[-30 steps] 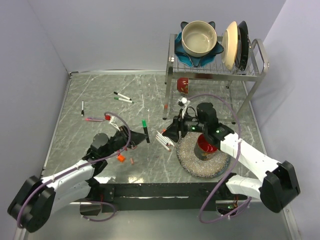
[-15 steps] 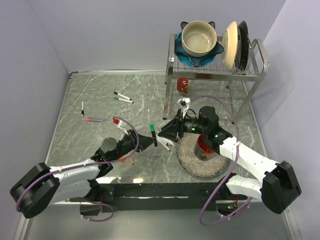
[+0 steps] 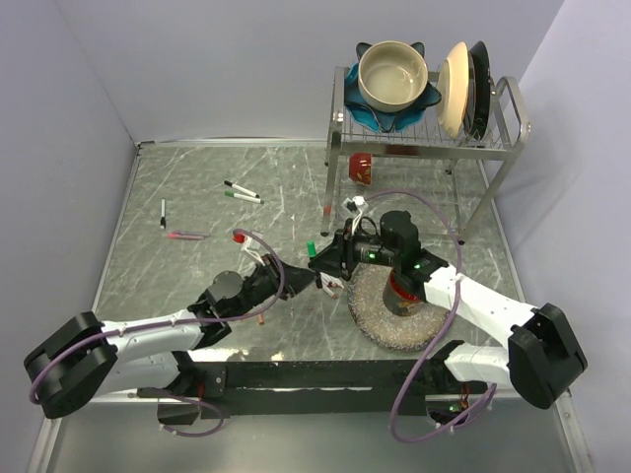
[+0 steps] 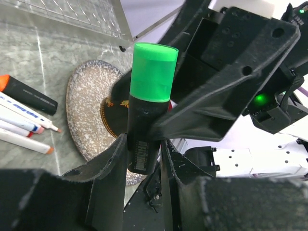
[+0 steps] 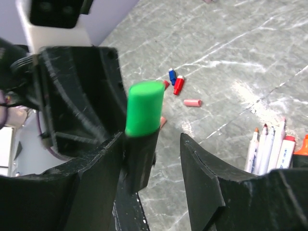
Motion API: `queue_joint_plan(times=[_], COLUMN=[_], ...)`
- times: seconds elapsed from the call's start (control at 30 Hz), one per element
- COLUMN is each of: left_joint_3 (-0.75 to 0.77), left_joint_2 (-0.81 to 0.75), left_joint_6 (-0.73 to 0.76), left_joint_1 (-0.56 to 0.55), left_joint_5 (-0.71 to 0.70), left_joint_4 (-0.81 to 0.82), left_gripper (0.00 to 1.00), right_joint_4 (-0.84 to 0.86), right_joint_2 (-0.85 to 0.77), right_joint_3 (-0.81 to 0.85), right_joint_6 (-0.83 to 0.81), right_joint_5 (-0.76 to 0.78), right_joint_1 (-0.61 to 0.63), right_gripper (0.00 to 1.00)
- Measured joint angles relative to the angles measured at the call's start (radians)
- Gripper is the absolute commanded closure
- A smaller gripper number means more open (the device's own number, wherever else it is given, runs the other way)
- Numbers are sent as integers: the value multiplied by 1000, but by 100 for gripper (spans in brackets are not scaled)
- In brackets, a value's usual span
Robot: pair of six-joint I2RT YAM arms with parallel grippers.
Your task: Open the pen caps
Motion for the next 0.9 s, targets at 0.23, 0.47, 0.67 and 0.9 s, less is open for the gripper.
queue_joint_plan(times=[0.23, 0.47, 0.67, 0.9], left_joint_3=[64, 81, 67, 60], left_joint_2=[40, 29, -131, -284], left_joint_6=[14, 31, 44, 29], left_joint_1=[-56, -84, -90, -90], left_joint_5=[-80, -142, -192, -311], left_joint_4=[-92, -156, -193, -260], left_gripper=[97, 23, 14, 22], right_joint_4=[-9, -76, -192, -402], right_joint_2=[29, 50, 56, 150], right_joint_3=[10, 50, 126, 218], right_joint_6=[-20, -65, -226, -488], right_joint_5=[14, 1, -93, -279], right_joint_1=[11, 14, 15, 15], right_gripper=[96, 100, 100, 100])
